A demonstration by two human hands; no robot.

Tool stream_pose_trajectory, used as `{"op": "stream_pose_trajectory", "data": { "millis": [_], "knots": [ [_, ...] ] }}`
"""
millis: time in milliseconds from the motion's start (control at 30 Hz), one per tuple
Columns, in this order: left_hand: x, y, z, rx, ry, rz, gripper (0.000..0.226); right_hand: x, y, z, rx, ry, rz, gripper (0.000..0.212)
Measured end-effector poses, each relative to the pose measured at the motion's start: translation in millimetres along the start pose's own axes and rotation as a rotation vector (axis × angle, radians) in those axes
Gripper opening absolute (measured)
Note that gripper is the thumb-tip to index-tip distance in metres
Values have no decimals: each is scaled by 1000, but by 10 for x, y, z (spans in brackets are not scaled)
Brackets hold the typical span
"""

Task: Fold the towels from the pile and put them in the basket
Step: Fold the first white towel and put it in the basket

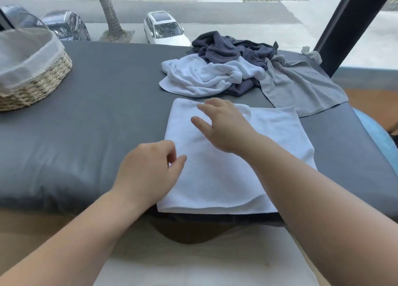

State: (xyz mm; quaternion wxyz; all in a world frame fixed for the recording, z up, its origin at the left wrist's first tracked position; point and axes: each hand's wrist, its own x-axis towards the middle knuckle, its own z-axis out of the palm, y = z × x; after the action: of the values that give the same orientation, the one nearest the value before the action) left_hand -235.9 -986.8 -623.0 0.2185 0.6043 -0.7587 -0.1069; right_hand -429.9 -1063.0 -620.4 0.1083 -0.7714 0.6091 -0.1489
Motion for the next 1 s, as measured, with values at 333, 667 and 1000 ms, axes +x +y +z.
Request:
{"op": "stream_pose_trajectory", "data": {
  "millis": [333,667,1000],
  "knots": [
    [-96,-260,-47,160,-301,-201,42,514,-603,316,-136,-364,129,68],
    [2,-662,-260,-23,-207,-279,31,749,-868,515,-167,-244,144,70],
    [-43,-937,-281,-31,-284,-226,24,834,-983,630,-266,-195,197,75]
  ]
}}
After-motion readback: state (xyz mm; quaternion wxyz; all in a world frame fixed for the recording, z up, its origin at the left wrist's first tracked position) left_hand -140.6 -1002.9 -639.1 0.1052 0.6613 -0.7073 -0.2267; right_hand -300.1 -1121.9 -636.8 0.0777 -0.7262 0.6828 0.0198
